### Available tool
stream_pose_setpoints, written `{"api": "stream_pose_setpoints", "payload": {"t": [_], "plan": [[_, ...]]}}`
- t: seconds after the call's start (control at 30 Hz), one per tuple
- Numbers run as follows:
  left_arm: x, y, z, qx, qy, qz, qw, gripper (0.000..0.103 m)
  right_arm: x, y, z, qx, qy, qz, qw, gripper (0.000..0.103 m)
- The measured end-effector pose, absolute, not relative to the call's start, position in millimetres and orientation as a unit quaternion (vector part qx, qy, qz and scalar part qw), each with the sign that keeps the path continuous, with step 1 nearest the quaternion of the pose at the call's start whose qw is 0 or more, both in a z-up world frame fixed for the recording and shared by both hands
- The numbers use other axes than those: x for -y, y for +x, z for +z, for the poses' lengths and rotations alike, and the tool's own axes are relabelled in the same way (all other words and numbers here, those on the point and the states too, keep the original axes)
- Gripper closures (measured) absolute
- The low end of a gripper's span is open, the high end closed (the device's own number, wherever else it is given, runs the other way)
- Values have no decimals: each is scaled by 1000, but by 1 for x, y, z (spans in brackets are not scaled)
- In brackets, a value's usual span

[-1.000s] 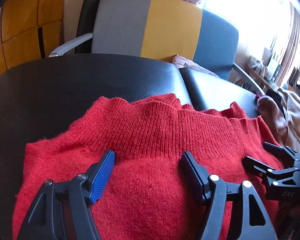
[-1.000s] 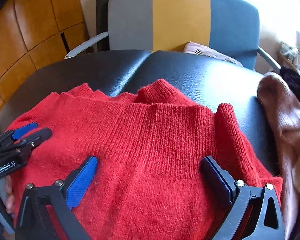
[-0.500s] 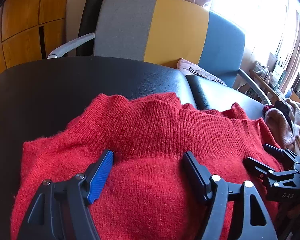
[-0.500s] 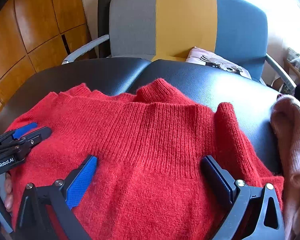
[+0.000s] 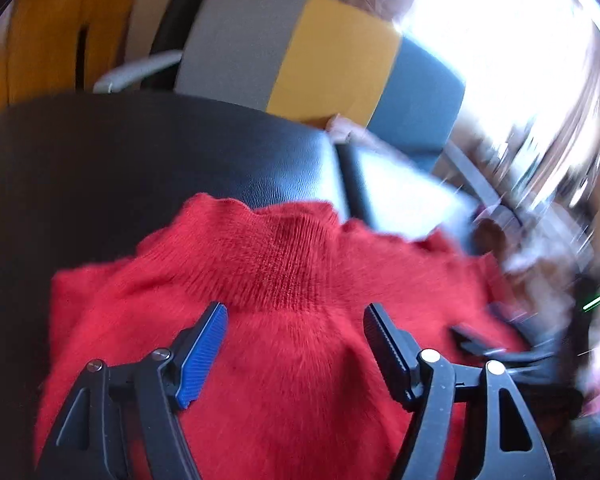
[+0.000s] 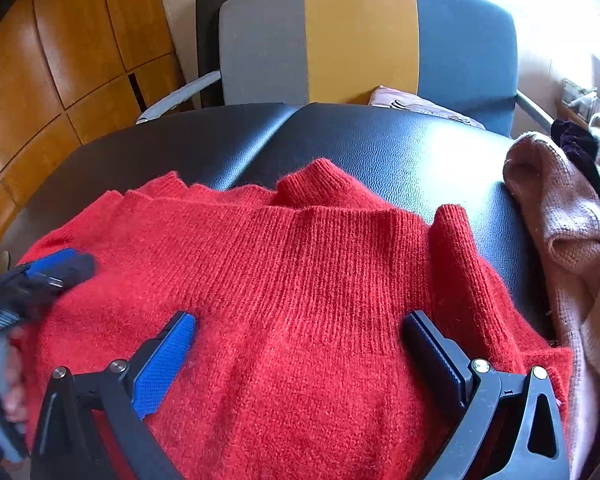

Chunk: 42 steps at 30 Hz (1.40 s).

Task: Fold clothes

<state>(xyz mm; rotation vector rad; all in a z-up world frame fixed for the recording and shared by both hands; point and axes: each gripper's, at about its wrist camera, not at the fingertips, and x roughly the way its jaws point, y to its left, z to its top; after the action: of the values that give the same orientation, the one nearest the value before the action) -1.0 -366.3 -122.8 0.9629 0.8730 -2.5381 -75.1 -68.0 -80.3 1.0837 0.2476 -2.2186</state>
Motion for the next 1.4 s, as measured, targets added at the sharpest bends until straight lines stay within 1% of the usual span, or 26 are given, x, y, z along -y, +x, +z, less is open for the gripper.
{"api": "stream_pose_setpoints", "payload": {"t": [0.07,0.13,0.2,0.3,0.47,0.53,0.6,0.7,0.8,0.83,0.87,0.93,0.97,1.0,1.07,1.17,1.27,1.4], "plan": [[385,32,-109,-351,299,-876,143,31,68,-75,-80,-95,413,-846,324,0],[407,60,-103,-374,287,-867,160,33,68,-75,-80,-95,413,-846,323,0],[430,76,-106,-391,296,-853,176,33,68,-75,-80,-97,412,-847,323,0],[450,73,-119,-408,319,-839,168,33,67,-76,-79,-96,412,-847,323,0],[477,33,-141,-445,348,-814,134,33,67,-76,-78,-99,411,-847,321,0],[486,9,-145,-440,357,-813,130,33,67,-76,-78,-100,411,-847,321,0],[497,-15,-148,-426,378,-816,96,33,67,-75,-77,-100,411,-848,320,0],[511,-52,-150,-419,389,-817,73,33,67,-75,-77,-99,412,-847,321,0],[520,-96,-152,-400,404,-821,54,35,67,-75,-78,-97,412,-847,322,0],[522,-111,-152,-394,409,-822,48,43,66,-76,-78,-96,413,-847,322,0],[522,-122,-153,-389,415,-822,43,57,66,-76,-78,-96,413,-846,322,0],[516,-140,-154,-376,421,-825,40,66,67,-76,-78,-95,413,-846,323,0],[514,-151,-155,-370,421,-827,39,75,67,-76,-78,-95,414,-846,323,0],[514,-161,-155,-364,420,-831,40,76,67,-76,-78,-94,414,-846,323,0],[514,-180,-152,-351,417,-837,45,84,66,-76,-77,-94,414,-846,323,0],[517,-214,-143,-331,422,-843,46,87,67,-77,-77,-94,416,-845,323,0],[533,-258,-136,-325,424,-843,65,87,67,-78,-72,-98,427,-836,330,0],[556,-317,-129,-323,429,-840,81,87,56,-70,-51,-94,432,-804,397,1]]}}
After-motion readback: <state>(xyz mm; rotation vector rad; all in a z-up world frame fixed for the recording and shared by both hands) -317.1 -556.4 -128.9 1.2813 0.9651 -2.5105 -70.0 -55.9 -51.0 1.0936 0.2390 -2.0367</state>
